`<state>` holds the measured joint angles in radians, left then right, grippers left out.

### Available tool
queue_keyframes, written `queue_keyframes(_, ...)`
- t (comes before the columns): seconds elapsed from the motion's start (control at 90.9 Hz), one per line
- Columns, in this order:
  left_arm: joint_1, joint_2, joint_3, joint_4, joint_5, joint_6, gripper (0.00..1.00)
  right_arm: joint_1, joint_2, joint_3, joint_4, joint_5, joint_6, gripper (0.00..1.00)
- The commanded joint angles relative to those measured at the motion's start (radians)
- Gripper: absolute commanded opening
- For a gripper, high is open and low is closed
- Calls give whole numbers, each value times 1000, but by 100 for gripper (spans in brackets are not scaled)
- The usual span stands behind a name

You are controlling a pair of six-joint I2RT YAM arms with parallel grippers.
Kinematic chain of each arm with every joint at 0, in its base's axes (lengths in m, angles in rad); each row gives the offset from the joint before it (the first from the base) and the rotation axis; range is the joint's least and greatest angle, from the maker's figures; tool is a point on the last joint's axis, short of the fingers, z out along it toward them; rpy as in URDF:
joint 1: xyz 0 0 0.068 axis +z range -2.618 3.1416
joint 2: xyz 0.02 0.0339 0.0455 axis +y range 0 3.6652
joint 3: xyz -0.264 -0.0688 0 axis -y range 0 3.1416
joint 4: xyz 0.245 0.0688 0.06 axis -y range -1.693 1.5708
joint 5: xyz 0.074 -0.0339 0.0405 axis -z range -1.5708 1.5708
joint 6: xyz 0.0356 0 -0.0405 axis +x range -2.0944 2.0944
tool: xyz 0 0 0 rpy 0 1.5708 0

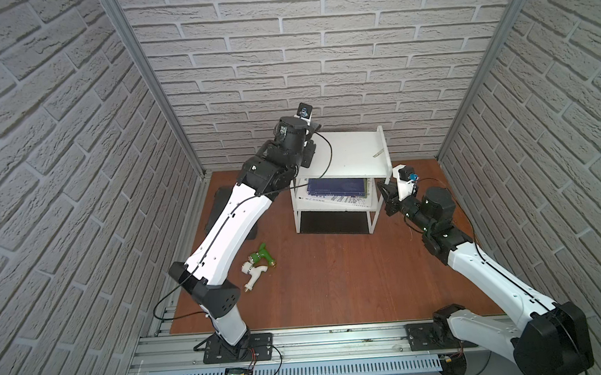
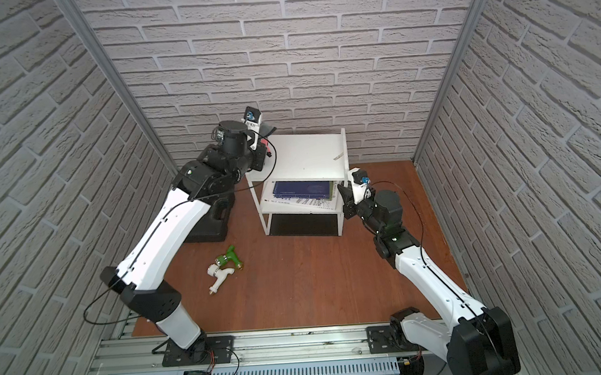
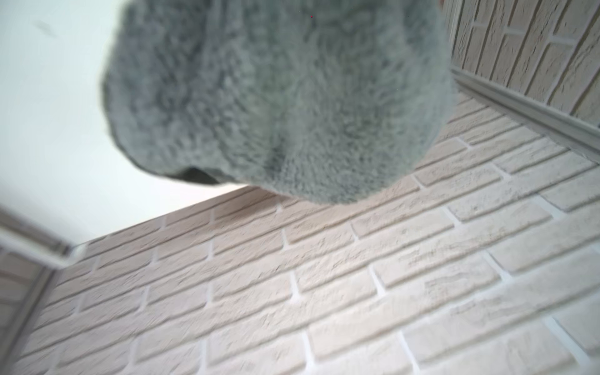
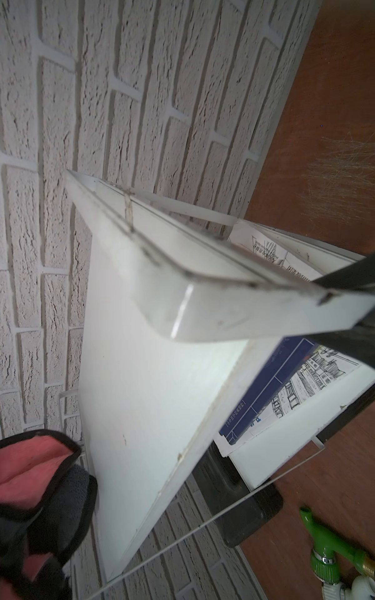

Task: Wipe the bookshelf clean with a cloth
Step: Hold the shelf at the center of the board.

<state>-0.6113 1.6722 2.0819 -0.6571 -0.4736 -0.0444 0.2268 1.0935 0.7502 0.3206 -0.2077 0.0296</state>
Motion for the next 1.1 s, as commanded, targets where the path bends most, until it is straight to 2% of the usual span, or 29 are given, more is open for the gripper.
queue_keyframes(0.0,-36,0,-59,178,-94,44,0,7,-30,19,-48,-15,70,3)
queue_keyframes(0.132,-37,75,0,102,57,-48,0,7,-41,19,-70,-10,66,3)
queue_keyframes(0.209,-37,139,23,107,65,-74,0,7,-48,19,-81,-1,66,3)
queue_keyframes(0.33,-28,261,114,104,-56,-72,0,9,-52,26,-97,2,67,3)
queue_keyframes(0.418,-10,375,253,71,-191,-20,0,7,-47,39,-120,2,64,3)
queue_keyframes(0.539,47,530,461,0,-282,14,0,7,-44,49,-144,19,61,3)
queue_keyframes(0.605,60,577,516,2,-348,54,0,7,-44,44,-146,35,66,3)
queue_keyframes(0.715,62,576,510,-3,-414,92,0,7,-46,36,-151,52,69,3)
queue_keyframes(0.825,42,506,426,-34,-371,56,0,7,-45,31,-154,69,66,3)
queue_keyframes(0.979,-55,394,261,-48,-338,35,0,7,-48,31,-162,88,65,3)
queue_keyframes(1.089,-25,377,220,-39,-336,17,0,7,-52,28,-166,93,65,3)
